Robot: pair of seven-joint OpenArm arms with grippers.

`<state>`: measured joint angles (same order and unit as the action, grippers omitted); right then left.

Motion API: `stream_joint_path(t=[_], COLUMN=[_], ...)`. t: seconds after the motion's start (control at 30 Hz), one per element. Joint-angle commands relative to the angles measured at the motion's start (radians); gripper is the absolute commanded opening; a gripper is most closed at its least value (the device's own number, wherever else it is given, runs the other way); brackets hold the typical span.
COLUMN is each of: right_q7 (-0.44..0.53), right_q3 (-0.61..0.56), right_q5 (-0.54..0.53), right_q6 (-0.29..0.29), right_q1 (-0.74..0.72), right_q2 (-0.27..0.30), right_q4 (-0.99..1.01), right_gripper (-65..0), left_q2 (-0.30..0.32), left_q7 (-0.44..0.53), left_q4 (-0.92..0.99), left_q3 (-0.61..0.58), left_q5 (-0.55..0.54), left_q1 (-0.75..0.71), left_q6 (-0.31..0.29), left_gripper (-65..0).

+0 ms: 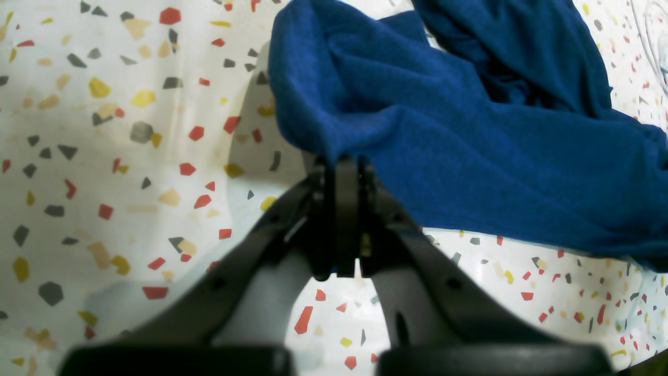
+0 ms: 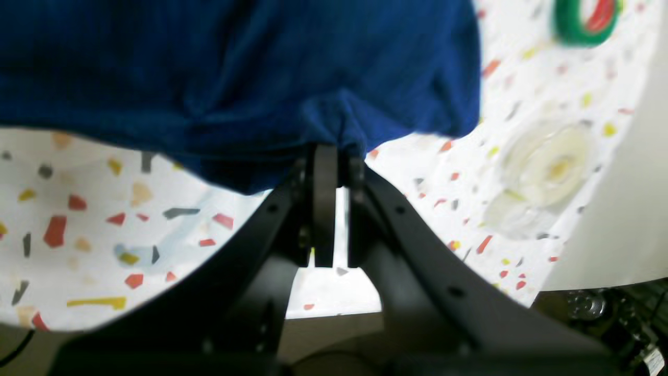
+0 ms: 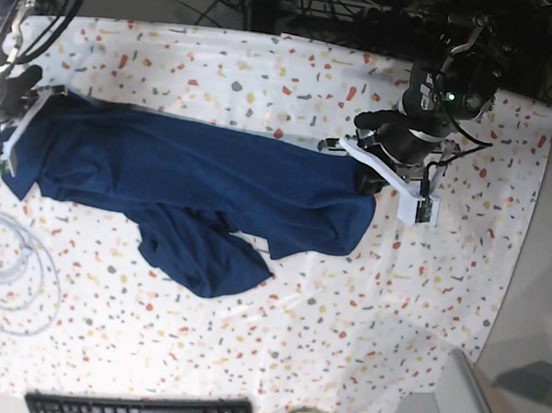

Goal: Layout the t-shirt on the table in an organized manner, then fold the t-shirt properly
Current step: 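Hold the shirt ends with both grippers and lower them onto the cloth, then release the shirt end with the right gripper and regrasp nearby fabric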

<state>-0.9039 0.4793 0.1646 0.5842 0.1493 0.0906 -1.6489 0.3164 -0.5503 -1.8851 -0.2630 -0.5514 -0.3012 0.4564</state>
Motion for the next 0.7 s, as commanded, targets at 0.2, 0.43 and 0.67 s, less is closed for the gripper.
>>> stream_joint_path(t=[0.2,0.43,0.67], right_q7=[-0.017,-0.128,-0.154], right_q3=[0.002,-0.035,-0.182], right_q5=[0.003,0.003,0.003], right_q6=[-0.003,-0.003,-0.010], right_q1=[-0.032,-0.122,-0.219], right_q2=[0.011,0.013,0.007], right_q4=[-0.003,-0.004,0.060], right_gripper=[-63.2,-63.2,-63.2], left_q2=[0.002,0.002,0.003], left_q7=[0.020,0.020,0.020], left_q4=[-0.020,-0.018,-0.017], left_q3=[0.004,0.004,0.014], left_q5=[0.004,0.004,0.004], left_q1=[0.010,0.012,0.010], left_q6=[-0.006,-0.006,-0.006], left_gripper=[-65.0,-65.0,-65.0])
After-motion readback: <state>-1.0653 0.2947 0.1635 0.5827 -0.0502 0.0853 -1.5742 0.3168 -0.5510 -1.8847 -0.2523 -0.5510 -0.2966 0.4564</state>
